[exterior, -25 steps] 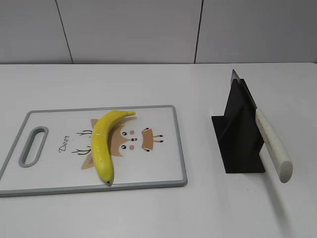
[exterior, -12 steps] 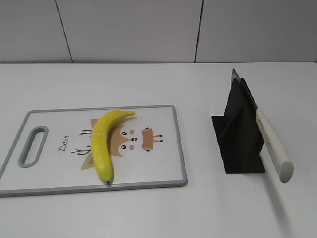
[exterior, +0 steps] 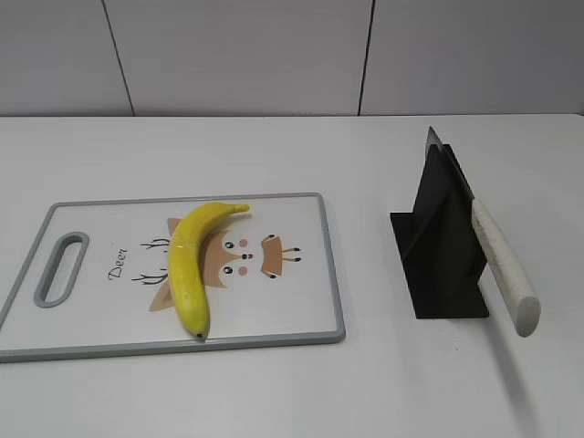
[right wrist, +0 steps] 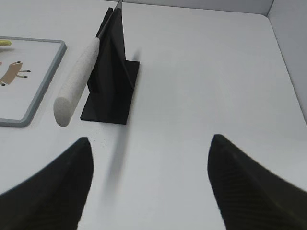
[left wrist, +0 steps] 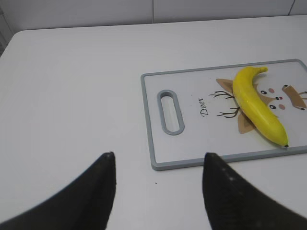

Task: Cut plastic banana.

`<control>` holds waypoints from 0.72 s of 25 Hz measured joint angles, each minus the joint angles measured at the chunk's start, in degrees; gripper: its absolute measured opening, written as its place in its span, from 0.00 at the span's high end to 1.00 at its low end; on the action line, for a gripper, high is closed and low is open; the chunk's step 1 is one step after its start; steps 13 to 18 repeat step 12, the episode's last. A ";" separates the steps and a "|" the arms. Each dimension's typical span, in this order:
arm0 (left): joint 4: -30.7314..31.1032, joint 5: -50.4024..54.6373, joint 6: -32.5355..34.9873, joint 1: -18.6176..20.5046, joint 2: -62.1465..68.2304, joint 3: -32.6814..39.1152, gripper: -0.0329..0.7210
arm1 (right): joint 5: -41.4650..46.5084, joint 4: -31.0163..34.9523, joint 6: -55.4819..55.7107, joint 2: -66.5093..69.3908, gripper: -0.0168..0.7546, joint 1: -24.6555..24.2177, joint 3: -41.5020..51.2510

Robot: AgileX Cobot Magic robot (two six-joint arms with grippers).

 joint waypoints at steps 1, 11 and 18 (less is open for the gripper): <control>0.00 0.00 0.00 0.00 0.00 0.00 0.22 | 0.00 0.00 0.00 0.00 0.22 0.00 0.00; 0.07 0.00 -0.11 0.00 0.00 0.00 0.22 | 0.00 0.00 0.00 0.00 0.22 0.00 0.00; 0.07 0.00 -0.06 0.00 0.00 0.00 0.22 | 0.00 0.00 0.00 0.00 0.22 0.00 0.00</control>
